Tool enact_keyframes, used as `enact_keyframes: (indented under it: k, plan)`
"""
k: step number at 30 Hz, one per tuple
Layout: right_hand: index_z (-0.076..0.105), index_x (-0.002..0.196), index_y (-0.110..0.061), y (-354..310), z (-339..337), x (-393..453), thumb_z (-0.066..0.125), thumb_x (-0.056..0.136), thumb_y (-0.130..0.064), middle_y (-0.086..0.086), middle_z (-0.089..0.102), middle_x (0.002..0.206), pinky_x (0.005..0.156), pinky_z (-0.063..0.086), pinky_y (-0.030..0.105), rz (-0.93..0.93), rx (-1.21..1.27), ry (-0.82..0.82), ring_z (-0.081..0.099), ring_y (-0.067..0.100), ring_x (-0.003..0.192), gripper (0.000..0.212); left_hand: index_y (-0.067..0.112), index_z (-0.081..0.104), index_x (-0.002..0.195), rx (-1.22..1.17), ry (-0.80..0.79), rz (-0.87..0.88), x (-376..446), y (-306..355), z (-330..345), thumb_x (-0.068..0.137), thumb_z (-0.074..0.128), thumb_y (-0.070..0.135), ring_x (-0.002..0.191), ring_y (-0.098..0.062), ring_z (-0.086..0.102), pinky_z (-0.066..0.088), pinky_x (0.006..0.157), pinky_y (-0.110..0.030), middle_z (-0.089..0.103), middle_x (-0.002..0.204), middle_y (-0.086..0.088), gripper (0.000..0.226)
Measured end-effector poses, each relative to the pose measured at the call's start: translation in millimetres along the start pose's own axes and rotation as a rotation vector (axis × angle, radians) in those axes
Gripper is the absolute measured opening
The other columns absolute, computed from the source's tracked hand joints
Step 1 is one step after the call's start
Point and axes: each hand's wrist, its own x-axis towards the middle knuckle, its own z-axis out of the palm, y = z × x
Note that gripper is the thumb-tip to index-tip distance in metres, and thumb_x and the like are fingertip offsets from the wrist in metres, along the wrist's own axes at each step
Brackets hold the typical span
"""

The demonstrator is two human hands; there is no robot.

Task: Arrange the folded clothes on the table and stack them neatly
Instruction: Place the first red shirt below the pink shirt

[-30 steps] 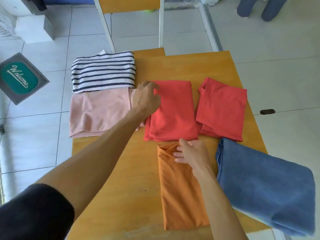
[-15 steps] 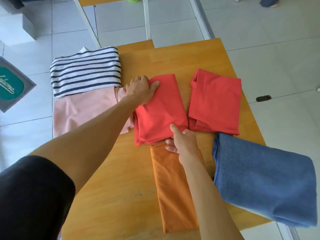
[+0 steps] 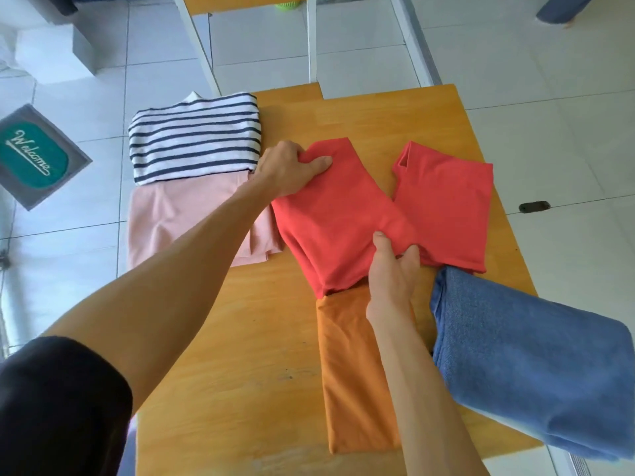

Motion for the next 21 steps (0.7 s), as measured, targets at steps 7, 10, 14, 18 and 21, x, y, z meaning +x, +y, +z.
enact_keyframes:
  k: [7, 10, 14, 18, 21]
  plan:
    - [0.060, 0.109, -0.031, -19, -12, -23, 0.063, 0.094, -0.034, -0.013, 0.065, 0.111, 0.081, 0.050, 0.019, -0.148, 0.012, -0.119, 0.062, -0.008, 0.090, 0.016, 0.013, 0.055, 0.082, -0.362, -0.003, -0.054, -79, -24, -46, 0.081, 0.062, 0.064, 0.071, -0.014, 0.057, 0.045, 0.063, -0.032, 0.059, 0.079, 0.003, 0.052]
    - [0.058, 0.096, -0.028, -14, -6, -39, 0.063, 0.096, -0.035, -0.016, 0.065, 0.093, 0.065, 0.048, 0.016, -0.190, -0.055, -0.254, 0.060, -0.012, 0.069, 0.009, 0.013, 0.061, 0.094, -0.414, 0.088, -0.187, -127, -59, -52, 0.077, 0.058, 0.073, 0.074, -0.012, 0.059, 0.047, 0.067, -0.033, 0.064, 0.086, 0.004, 0.063]
    - [0.058, 0.095, -0.022, 5, 8, -68, 0.065, 0.096, -0.035, -0.014, 0.066, 0.081, 0.061, 0.053, 0.025, -0.236, -0.160, -0.435, 0.062, 0.000, 0.070, 0.015, 0.020, 0.044, 0.072, -0.515, 0.295, -0.348, -199, -112, -51, 0.079, 0.042, 0.082, 0.054, -0.006, 0.037, 0.031, 0.052, -0.030, 0.039, 0.066, 0.011, 0.063]
    - [0.054, 0.089, -0.017, 38, 26, -90, 0.065, 0.095, -0.033, -0.001, 0.056, 0.080, 0.067, 0.049, 0.034, -0.276, -0.289, -0.549, 0.055, 0.013, 0.071, 0.020, 0.030, 0.064, 0.094, -0.644, 0.369, -0.510, -256, -168, -38, 0.086, 0.051, 0.068, 0.076, -0.001, 0.062, 0.045, 0.062, -0.025, 0.065, 0.085, 0.017, 0.041]
    - [0.052, 0.085, -0.016, 65, 40, -95, 0.066, 0.094, -0.033, -0.005, 0.056, 0.078, 0.070, 0.048, 0.035, -0.272, -0.419, -0.602, 0.055, 0.015, 0.072, 0.024, 0.028, 0.071, 0.101, -0.659, 0.379, -0.578, -277, -200, -24, 0.089, 0.058, 0.055, 0.087, -0.006, 0.067, 0.049, 0.069, -0.025, 0.072, 0.091, 0.012, 0.032]
